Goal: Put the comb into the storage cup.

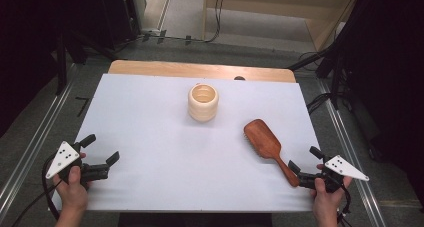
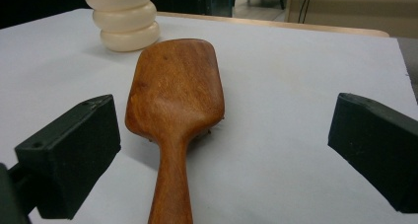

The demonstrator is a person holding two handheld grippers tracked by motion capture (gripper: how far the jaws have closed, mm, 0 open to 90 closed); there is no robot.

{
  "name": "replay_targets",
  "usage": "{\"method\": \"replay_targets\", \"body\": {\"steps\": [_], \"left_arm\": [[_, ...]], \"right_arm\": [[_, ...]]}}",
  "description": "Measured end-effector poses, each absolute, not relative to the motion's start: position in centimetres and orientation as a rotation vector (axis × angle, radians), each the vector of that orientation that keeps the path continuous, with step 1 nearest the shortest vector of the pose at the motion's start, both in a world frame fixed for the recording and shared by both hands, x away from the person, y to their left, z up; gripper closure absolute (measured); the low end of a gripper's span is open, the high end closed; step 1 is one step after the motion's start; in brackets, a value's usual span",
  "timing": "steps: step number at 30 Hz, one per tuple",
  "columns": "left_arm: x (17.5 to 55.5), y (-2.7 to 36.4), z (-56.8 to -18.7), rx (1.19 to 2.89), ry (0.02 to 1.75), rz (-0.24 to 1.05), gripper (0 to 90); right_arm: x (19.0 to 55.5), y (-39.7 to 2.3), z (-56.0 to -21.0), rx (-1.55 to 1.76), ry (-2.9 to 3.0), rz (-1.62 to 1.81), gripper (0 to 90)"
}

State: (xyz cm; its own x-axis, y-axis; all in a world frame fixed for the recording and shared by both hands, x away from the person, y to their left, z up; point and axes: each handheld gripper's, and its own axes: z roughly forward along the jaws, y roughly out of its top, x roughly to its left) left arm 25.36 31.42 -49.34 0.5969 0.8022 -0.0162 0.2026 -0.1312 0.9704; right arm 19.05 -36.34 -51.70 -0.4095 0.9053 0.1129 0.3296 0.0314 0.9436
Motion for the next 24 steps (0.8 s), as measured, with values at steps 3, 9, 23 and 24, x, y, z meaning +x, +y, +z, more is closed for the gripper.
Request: {"method": "replay_targets", "body": {"steps": [3,9,23,24], "left_arm": [[25.2,31.7,-49.4,1.639,0.835,0.619,0.0],[24.9,31.6,-49.4,1.634,0.835,0.632,0.0],[24.9,31.8,-49.5,1.621,0.844,0.620,0.0],[24.9,31.7,-49.5,1.625,0.843,0.620,0.0]], "right_arm": [[19.0,-36.3,-51.6,1.253,1.759,1.387,0.0],[19.1,-36.5,-51.5,1.275,1.762,1.392,0.0],[19.1,-35.8,-49.3,1.306,1.829,1.323,7.0],[19.0,-35.8,-49.2,1.304,1.831,1.316,7.0]]}}
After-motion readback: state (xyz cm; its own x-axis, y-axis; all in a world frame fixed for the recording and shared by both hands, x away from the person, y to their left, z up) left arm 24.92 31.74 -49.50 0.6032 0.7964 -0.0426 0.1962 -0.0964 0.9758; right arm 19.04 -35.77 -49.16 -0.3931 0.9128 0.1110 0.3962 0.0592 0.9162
